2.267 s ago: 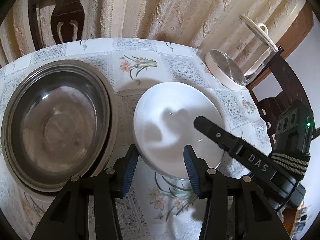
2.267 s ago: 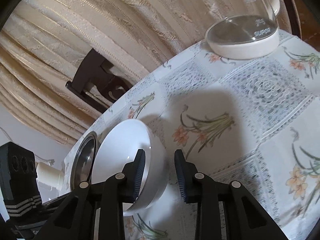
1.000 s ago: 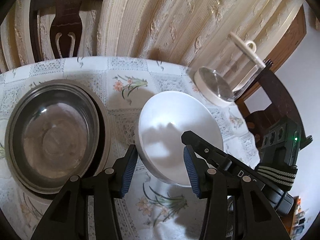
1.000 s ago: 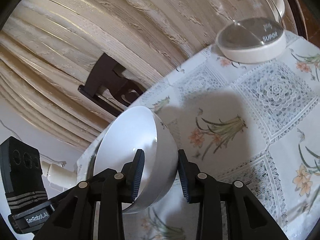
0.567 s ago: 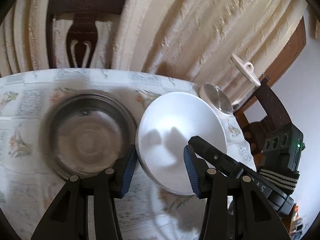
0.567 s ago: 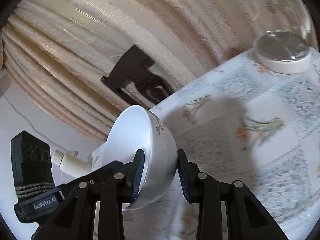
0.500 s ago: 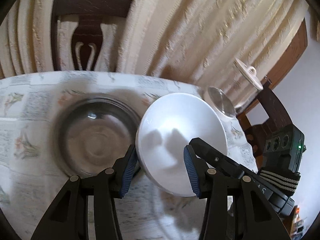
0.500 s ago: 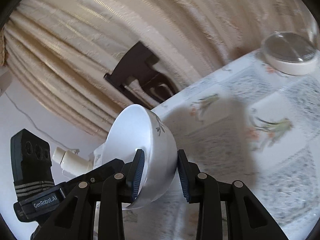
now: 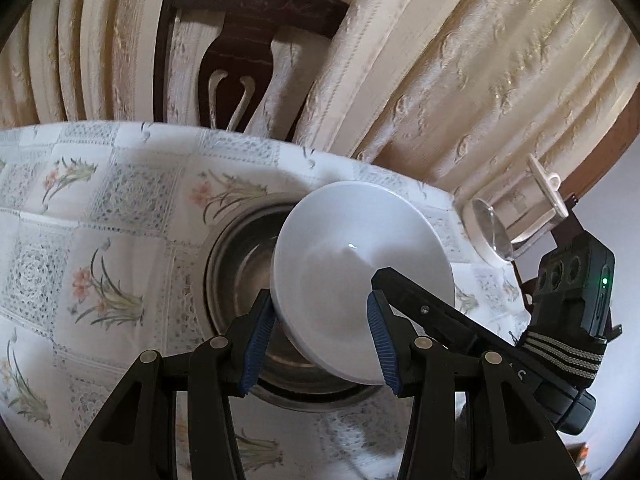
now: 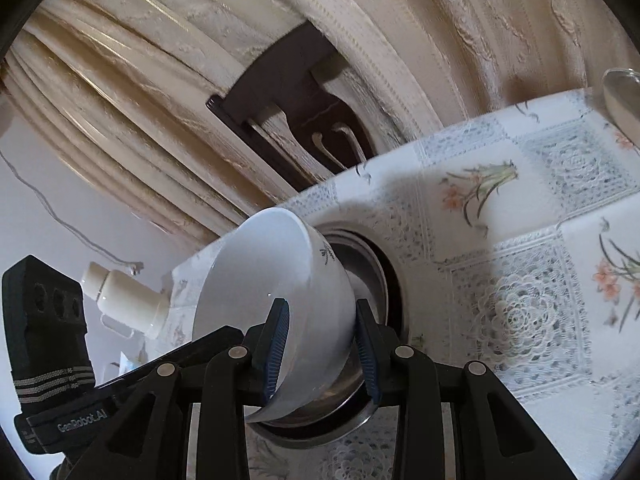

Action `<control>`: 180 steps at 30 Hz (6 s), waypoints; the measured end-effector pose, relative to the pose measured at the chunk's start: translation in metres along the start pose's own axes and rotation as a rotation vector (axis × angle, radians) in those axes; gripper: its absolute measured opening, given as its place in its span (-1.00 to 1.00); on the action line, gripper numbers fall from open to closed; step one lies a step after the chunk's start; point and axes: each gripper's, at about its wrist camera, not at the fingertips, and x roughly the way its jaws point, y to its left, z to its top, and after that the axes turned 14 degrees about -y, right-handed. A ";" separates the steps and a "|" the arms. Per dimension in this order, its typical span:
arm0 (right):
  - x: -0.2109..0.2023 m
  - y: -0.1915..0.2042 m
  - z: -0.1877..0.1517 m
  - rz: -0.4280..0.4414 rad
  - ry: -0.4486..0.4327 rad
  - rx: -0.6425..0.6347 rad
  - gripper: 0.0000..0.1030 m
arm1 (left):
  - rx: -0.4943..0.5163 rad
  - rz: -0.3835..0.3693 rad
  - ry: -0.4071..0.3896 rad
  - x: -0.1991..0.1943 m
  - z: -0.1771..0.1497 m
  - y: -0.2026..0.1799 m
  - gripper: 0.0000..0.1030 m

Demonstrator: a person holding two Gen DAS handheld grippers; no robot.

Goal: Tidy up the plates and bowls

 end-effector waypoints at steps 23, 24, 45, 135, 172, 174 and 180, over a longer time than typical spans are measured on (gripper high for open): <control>-0.036 0.014 0.006 0.010 -0.218 -0.075 0.23 | 0.037 0.026 -0.007 0.001 -0.003 0.003 -0.06; -0.037 0.011 0.008 -0.003 -0.222 -0.064 0.24 | 0.043 0.030 -0.007 0.001 -0.004 0.003 -0.06; -0.015 -0.023 -0.002 -0.069 -0.112 0.033 0.25 | 0.202 0.206 -0.043 0.015 -0.003 0.003 0.08; -0.030 0.041 -0.026 -0.031 -0.101 -0.190 0.07 | 0.122 0.111 0.034 -0.027 0.000 0.013 -0.05; -0.129 0.139 -0.164 0.037 0.010 -0.292 0.07 | 0.055 0.092 -0.020 -0.216 -0.128 0.059 -0.05; -0.131 0.140 -0.172 0.029 0.018 -0.298 0.07 | 0.055 0.087 -0.015 -0.221 -0.134 0.061 -0.05; -0.139 0.141 -0.189 0.001 0.040 -0.312 0.07 | 0.053 0.069 0.003 -0.227 -0.155 0.066 -0.05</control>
